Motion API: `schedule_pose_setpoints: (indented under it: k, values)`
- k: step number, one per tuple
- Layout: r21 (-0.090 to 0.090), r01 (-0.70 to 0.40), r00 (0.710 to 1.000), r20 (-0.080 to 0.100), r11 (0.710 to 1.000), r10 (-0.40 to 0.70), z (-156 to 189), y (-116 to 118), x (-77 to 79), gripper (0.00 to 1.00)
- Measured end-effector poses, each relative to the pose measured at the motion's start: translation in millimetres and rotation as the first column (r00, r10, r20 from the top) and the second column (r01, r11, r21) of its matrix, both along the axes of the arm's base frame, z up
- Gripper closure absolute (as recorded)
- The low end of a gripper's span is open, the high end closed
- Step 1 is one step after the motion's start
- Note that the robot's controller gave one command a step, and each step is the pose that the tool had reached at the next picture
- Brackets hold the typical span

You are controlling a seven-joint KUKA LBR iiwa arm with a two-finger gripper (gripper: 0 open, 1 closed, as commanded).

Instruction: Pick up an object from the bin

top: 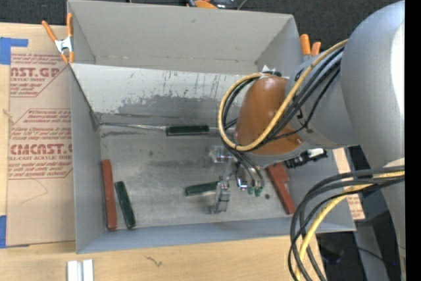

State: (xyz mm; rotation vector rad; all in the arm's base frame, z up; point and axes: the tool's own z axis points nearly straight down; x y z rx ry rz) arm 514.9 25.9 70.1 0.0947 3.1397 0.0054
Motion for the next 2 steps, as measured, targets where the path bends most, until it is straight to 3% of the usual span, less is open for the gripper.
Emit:
schedule_pose_setpoints:
  k: [1,2]
  values:
    - [-0.003,0.002,1.000,-0.001,1.000,-0.002,0.6,-2.5,0.0,1.00]
    - [-0.003,0.041,0.999,0.008,0.999,-0.041,153.6,-10.9,-25.7,1.00]
